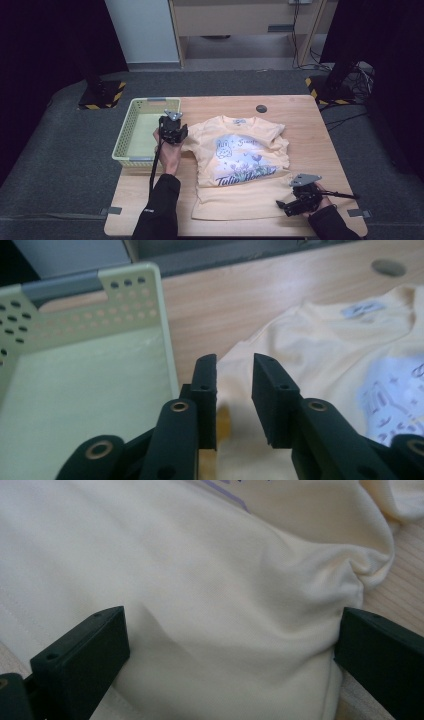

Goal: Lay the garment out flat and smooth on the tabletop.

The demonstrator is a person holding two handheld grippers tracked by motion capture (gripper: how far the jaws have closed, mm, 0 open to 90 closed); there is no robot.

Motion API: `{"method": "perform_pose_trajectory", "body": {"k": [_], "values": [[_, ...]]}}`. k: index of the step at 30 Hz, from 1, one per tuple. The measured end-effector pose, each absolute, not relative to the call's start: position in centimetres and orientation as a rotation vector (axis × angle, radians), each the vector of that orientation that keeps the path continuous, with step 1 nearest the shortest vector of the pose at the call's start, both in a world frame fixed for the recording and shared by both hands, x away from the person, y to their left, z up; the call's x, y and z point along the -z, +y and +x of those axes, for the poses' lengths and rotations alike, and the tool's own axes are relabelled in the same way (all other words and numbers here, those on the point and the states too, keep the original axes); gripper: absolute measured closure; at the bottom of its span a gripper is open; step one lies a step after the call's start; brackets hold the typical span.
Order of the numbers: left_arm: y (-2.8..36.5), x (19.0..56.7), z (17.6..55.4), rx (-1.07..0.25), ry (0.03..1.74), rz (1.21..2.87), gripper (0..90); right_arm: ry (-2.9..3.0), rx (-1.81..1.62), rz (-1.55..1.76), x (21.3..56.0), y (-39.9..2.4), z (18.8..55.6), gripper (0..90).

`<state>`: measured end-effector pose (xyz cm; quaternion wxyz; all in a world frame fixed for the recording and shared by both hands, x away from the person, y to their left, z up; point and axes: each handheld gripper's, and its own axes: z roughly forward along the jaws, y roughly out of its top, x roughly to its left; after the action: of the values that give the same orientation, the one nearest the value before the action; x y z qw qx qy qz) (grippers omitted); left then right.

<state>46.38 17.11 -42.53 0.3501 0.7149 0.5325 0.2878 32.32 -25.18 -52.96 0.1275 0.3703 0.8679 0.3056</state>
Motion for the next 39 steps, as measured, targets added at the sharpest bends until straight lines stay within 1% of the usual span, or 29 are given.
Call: {"method": "perform_pose_trajectory", "body": {"k": [3, 5, 6, 10, 12, 15, 19, 24, 31, 32, 36, 39], "values": [[16.3, 42.3, 46.4, -0.714, 1.329, 1.83, 67.3, 2.525, -0.889, 1.078, 53.0, -25.2, 32.3, 1.0], [15.5, 42.7, 46.6, -0.678, 1.308, 1.83, 62.0, 2.526, -0.888, 1.078, 53.0, -25.2, 32.3, 1.0], [15.0, 43.1, 46.8, -0.657, 1.304, 1.832, 61.2, 2.525, -0.889, 1.079, 53.0, -25.2, 32.3, 1.0], [13.5, 45.4, 47.8, -0.601, 1.31, 1.874, 54.7, 2.525, -0.889, 1.078, 53.0, -25.2, 32.3, 1.0], [12.9, 46.8, 48.4, -0.562, 1.328, 1.888, 54.1, 2.525, -0.889, 1.078, 53.0, -25.2, 32.3, 1.0], [12.1, 48.8, 49.2, -0.538, 1.359, 1.939, 52.2, 2.525, -0.889, 1.078, 53.0, -25.2, 32.3, 1.0], [11.4, 50.9, 50.0, -0.536, 1.393, 1.986, 49.5, 2.525, -0.889, 1.078, 53.0, -25.2, 32.3, 1.0], [11.5, 52.5, 50.5, -0.522, 1.433, 1.975, 47.0, 2.529, -0.883, 1.08, 52.9, -25.2, 32.3, 1.0], [10.6, 52.9, 50.7, -0.591, 1.403, 1.978, 43.9, 2.54, -0.862, 1.091, 52.8, -25.3, 32.0, 1.0], [10.0, 53.1, 50.7, -0.613, 1.386, 1.976, 43.6, 2.542, -0.848, 1.102, 52.7, -25.4, 31.9, 1.0], [9.5, 53.2, 50.8, -0.617, 1.374, 1.971, 43.1, 2.543, -0.834, 1.11, 52.7, -25.5, 31.8, 1.0], [9.8, 53.0, 51.0, -0.58, 1.388, 1.962, 42.7, 2.546, -0.834, 1.115, 52.6, -25.6, 31.8, 1.5]]}}
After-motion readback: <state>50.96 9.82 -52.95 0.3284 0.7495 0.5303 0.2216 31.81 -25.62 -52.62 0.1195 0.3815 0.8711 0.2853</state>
